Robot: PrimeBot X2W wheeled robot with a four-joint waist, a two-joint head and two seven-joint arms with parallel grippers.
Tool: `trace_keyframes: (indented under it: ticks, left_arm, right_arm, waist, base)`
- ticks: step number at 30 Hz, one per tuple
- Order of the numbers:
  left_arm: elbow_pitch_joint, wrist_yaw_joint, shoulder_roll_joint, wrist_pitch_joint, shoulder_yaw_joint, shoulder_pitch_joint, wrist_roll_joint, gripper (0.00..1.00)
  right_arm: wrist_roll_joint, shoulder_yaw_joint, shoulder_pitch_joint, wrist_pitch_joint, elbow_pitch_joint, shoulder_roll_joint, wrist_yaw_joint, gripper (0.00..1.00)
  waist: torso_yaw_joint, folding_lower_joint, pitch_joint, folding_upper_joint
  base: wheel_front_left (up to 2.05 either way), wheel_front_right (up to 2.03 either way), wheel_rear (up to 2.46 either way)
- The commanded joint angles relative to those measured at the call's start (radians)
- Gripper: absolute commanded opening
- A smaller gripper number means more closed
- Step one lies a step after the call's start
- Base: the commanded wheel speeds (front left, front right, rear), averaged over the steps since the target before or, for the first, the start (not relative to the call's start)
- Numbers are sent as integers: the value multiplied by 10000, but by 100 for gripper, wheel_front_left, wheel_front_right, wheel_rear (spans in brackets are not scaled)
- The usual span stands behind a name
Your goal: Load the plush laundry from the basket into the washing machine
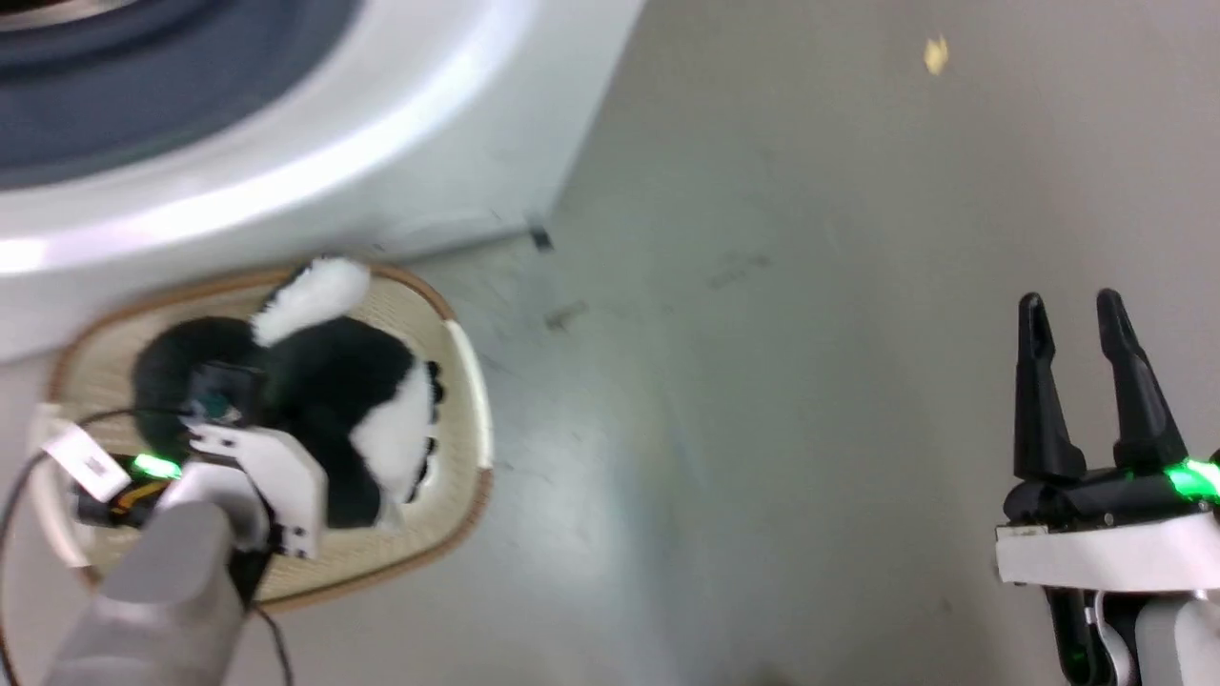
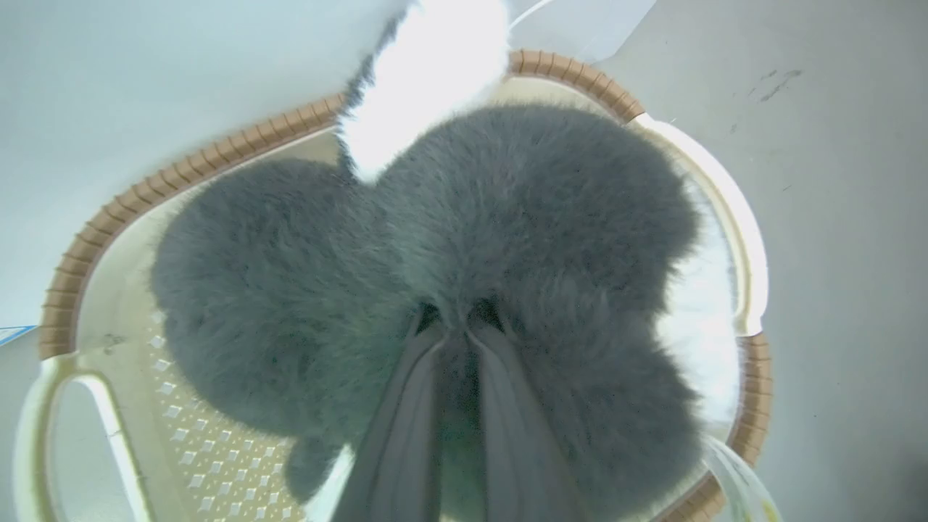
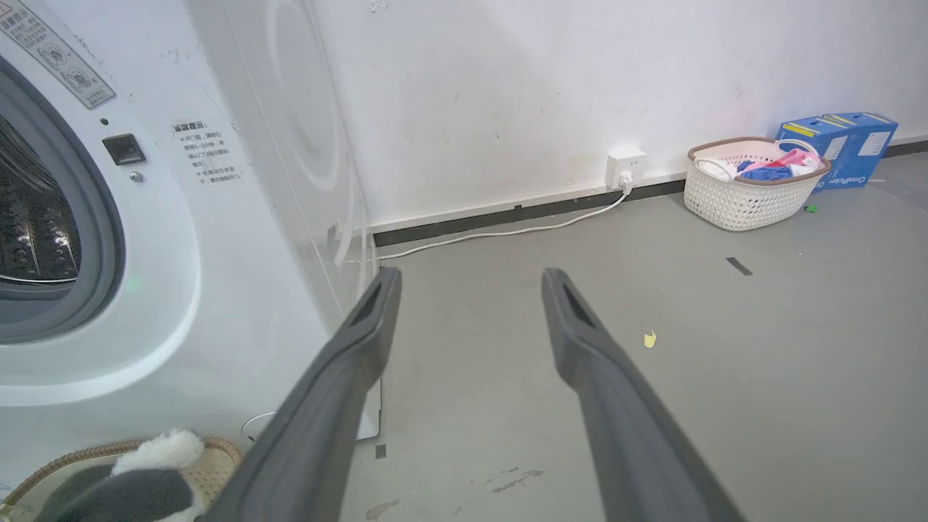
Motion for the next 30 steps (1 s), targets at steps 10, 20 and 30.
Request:
trace_keyframes:
  ticks: [10, 20, 30]
  left_arm:
    - [-1722, -29, -635, -480, 600, 1257, -228, 0]
    - [-6269, 617, -641, -485, 2841, 3128, 806, 0]
    - [-10240, 65, -797, -486, 5666, 3353, 2058, 0]
  right_arm:
    - [-795, -326, 664, -44, 116, -1, -9, 100]
    - [-845, -525, 775, -44, 147, -1, -9, 100]
    - [-667, -349, 453, -44, -199, -1, -9, 100]
  waist:
    - [1720, 0, -2568, -1]
    - [2096, 0, -3004, -1]
    - [1677, 0, -1685, -1]
  base:
    - [0, 0, 0]
    - [0, 0, 0]
    - [0, 0, 0]
